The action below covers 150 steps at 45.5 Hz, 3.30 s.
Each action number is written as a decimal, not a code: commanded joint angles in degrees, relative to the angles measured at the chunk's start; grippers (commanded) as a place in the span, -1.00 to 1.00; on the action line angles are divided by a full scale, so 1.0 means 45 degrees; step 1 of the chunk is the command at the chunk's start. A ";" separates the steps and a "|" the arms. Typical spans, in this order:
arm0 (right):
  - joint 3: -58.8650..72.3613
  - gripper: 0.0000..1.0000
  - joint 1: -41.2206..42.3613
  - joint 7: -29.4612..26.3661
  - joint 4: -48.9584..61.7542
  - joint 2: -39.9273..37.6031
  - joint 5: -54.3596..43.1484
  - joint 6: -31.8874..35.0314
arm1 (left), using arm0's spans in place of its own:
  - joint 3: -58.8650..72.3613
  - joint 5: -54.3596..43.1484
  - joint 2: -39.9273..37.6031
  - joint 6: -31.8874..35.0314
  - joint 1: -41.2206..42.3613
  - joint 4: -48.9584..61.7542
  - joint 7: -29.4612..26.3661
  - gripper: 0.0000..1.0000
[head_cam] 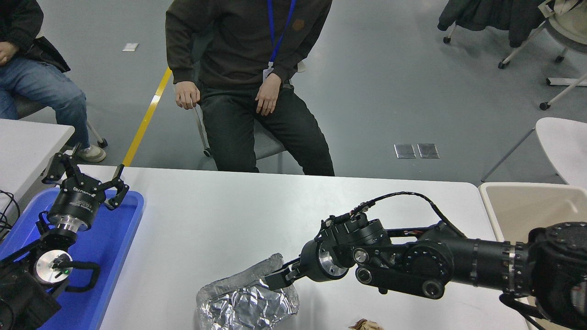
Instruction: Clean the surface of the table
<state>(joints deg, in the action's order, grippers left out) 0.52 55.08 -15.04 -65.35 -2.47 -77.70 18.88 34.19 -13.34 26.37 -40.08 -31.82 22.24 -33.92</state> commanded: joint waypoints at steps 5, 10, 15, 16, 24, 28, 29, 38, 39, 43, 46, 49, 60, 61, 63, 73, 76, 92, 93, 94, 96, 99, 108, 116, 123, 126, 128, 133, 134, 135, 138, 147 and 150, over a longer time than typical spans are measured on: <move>-0.0017 0.98 -0.1010 -0.0173 0.1025 0.0489 -0.0117 -0.0153 | 0.0000 -0.0003 0.0000 0.0000 0.0000 0.0000 -0.0020 1.00; 0.0002 0.96 -0.1030 -0.0192 0.1221 0.0548 -0.0117 -0.0251 | 0.0000 -0.0003 0.0000 0.0000 0.0000 0.0000 -0.0020 1.00; -0.0017 0.96 -0.1010 -0.0173 0.1240 0.0548 -0.0078 -0.0251 | 0.0000 -0.0003 0.0000 0.0000 0.0000 0.0000 -0.0001 1.00; 0.0002 0.95 -0.0991 -0.0173 0.1240 0.0548 -0.0078 -0.0251 | 0.0000 -0.0003 0.0000 0.0000 0.0000 0.0000 -0.0001 1.00; 0.0022 0.90 -0.1127 -0.0154 0.1240 0.0548 -0.0078 -0.0212 | 0.0000 -0.0003 0.0000 0.0000 0.0000 0.0000 -0.0001 1.00; 0.0003 0.83 -0.1186 -0.0134 0.1298 0.0548 -0.0078 -0.0232 | 0.0000 -0.0003 0.0000 0.0000 0.0000 0.0000 -0.0001 1.00; 0.0003 0.77 -0.1186 -0.0134 0.1338 0.0548 -0.0078 -0.0232 | 0.0000 -0.0003 0.0000 0.0000 0.0000 0.0000 -0.0020 1.00; 0.0022 0.17 -0.1245 -0.0134 0.1592 0.0548 -0.0078 -0.0232 | 0.0000 -0.0003 0.0000 0.0000 0.0000 0.0000 -0.0020 1.00; 0.0022 0.11 -0.1245 -0.0153 0.1572 0.0548 -0.0078 -0.0232 | 0.0000 0.0016 0.0000 0.0000 0.0000 0.0000 -0.0020 1.00; 0.0003 -0.15 -0.1245 -0.0134 0.1592 0.0548 -0.0078 -0.0232 | 0.0000 -0.0003 0.0000 0.0000 0.0000 0.0000 -0.0001 1.00; 0.0003 -0.51 -0.1245 -0.0076 0.1553 0.0548 -0.0078 -0.0193 | 0.0000 -0.0003 0.0000 0.0000 0.0000 0.0000 -0.0001 1.00; 0.0003 -0.82 -0.1245 -0.0037 0.1553 0.0548 -0.0078 -0.0154 | 0.0000 -0.0003 0.0000 0.0000 0.0000 0.0000 -0.0001 1.00; -0.0192 -1.00 -0.1167 0.0374 0.1221 0.0548 0.0176 -0.0036 | 0.0000 -0.0003 0.0000 0.0000 0.0000 0.0000 -0.0001 1.00; -0.0231 -1.00 -0.1128 0.0393 0.1163 0.0548 0.0176 -0.0036 | 0.0000 -0.0003 0.0000 0.0000 0.0000 0.0000 -0.0001 1.00; -0.0232 -1.00 -0.1011 0.0393 0.1045 0.0548 0.0253 -0.0036 | 0.0000 -0.0003 0.0000 0.0000 0.0000 0.0000 -0.0001 1.00; -0.0271 -1.00 -0.0093 0.0374 0.0635 0.0548 0.1523 0.0296 | 0.0000 -0.0003 0.0000 0.0000 0.0000 0.0000 -0.0001 1.00; -0.0271 -1.00 0.0219 0.0374 0.0421 0.0548 0.1679 0.0315 | 0.0000 -0.0003 0.0000 0.0000 0.0000 0.0000 -0.0001 1.00; -0.0388 -1.00 0.1645 0.0276 -0.1240 -0.1033 0.3397 0.0725 | 0.0000 -0.0003 0.0000 0.0000 0.0000 0.0000 -0.0001 1.00; -0.0407 -1.00 0.1859 0.0257 -0.1318 -0.1305 0.3630 0.0861 | 0.0000 -0.0003 0.0000 0.0000 0.0000 0.0000 -0.0001 1.00; -0.0408 -1.00 0.1977 0.0237 -0.1376 -0.1423 0.3749 0.0920 | 0.0000 -0.0003 0.0000 0.0000 0.0000 0.0000 -0.0020 1.00; -0.0408 -1.00 0.2250 0.0218 -0.1629 -0.1735 0.4003 0.0960 | 0.0000 -0.0003 0.0000 0.0000 0.0000 0.0000 -0.0001 1.00; -0.0408 -1.00 0.2660 0.0218 -0.2195 -0.2243 0.4413 0.1038 | 0.0000 -0.0003 0.0000 0.0000 0.0000 0.0000 -0.0001 1.00; -0.0388 -1.00 0.3969 0.0120 -0.3291 -0.3416 0.5467 0.1409 | 0.0000 -0.0003 0.0000 0.0000 0.0000 0.0000 -0.0001 1.00; -0.0330 -1.00 0.5043 -0.0193 -0.3740 -0.3983 0.6581 0.1682 | 0.0000 -0.0003 0.0000 0.0000 0.0000 0.0000 -0.0001 1.00; -0.0369 -1.00 0.5766 -0.0173 -0.4344 -0.4743 0.7050 0.1721 | 0.0000 -0.0003 0.0000 0.0000 0.0000 0.0000 -0.0001 1.00; -0.0349 -1.00 0.6176 -0.0173 -0.4638 -0.5192 0.7343 0.1858 | 0.0000 -0.0003 0.0000 0.0000 0.0000 0.0000 -0.0001 1.00; -0.0349 -1.00 0.6410 -0.0173 -0.4697 -0.5466 0.7558 0.1994 | 0.0000 -0.0003 0.0000 0.0000 0.0000 0.0000 -0.0001 1.00; -0.0291 -1.00 0.6646 -0.0173 -0.4717 -0.5897 0.7617 0.2034 | 0.0000 -0.0003 0.0000 0.0000 0.0000 0.0000 -0.0001 1.00; -0.0290 -1.00 0.6646 -0.0173 -0.4717 -0.5994 0.7617 0.2034 | 0.0000 -0.0003 0.0000 0.0000 0.0000 0.0000 -0.0001 1.00; -0.0310 -1.00 0.6665 -0.0173 -0.4736 -0.6111 0.7617 0.2034 | 0.0000 -0.0003 0.0000 0.0000 0.0000 0.0000 -0.0001 1.00; -0.0291 -1.00 0.6743 -0.0173 -0.4795 -0.6482 0.7617 0.2034 | 0.0000 -0.0003 0.0000 0.0000 0.0000 0.0000 -0.0001 1.00; 0.0080 -1.00 0.6548 -0.0134 -0.4776 -0.7829 0.7266 0.2034 | 0.0000 -0.0003 0.0000 0.0000 0.0000 0.0000 -0.0001 1.00; 0.0081 -1.00 0.6373 -0.0115 -0.4756 -0.8337 0.7148 0.2034 | 0.0000 -0.0003 0.0000 0.0000 0.0000 0.0000 -0.0001 1.00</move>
<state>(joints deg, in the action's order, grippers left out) -0.09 84.24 -15.78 -86.40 -32.79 -44.55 27.84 34.19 -13.36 26.37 -40.08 -31.82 22.23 -33.93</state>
